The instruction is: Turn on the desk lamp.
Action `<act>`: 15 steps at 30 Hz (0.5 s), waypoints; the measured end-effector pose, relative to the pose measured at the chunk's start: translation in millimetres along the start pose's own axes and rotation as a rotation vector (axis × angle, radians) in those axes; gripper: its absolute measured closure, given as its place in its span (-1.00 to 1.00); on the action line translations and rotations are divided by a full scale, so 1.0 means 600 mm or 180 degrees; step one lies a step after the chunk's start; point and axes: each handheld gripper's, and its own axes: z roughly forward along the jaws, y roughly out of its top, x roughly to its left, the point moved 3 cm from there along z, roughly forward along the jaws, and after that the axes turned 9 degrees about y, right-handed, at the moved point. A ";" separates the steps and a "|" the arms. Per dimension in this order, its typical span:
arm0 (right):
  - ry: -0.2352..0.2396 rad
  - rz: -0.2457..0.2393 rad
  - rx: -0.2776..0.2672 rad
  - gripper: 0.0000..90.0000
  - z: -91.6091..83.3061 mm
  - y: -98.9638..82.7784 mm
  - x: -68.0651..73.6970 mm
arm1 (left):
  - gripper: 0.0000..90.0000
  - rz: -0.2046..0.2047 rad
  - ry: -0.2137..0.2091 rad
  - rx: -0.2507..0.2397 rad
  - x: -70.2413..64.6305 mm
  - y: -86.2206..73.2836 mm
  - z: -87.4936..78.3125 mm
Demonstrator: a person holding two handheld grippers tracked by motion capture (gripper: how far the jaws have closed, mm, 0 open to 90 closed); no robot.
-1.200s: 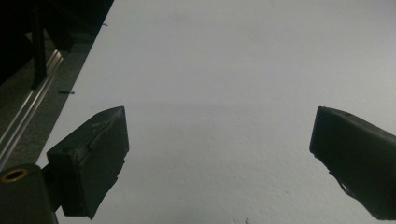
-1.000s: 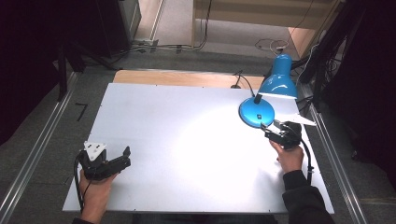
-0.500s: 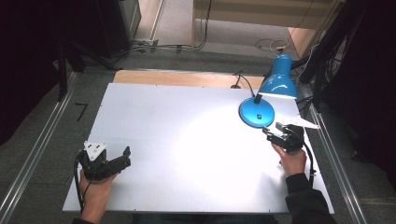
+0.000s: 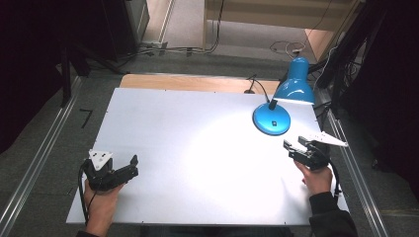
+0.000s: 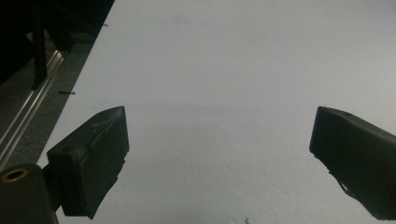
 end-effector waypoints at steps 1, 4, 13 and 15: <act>-0.0008 0.0010 0.0003 -0.27 -0.005 -0.004 -0.002 | -0.88 0.0000 0.0001 0.0000 0.000 0.000 0.000; -0.0037 0.0049 0.0006 -0.29 -0.019 -0.019 -0.010 | -0.88 -0.0001 0.0006 0.0003 -0.001 0.000 0.000; -0.0138 0.0085 0.0113 -0.33 -0.055 -0.062 -0.023 | -0.88 0.0006 0.0020 0.0006 0.000 0.000 -0.001; -0.0185 0.0088 0.0125 -0.35 -0.062 -0.070 -0.027 | -0.88 -0.0003 0.0015 0.0002 0.000 0.000 0.000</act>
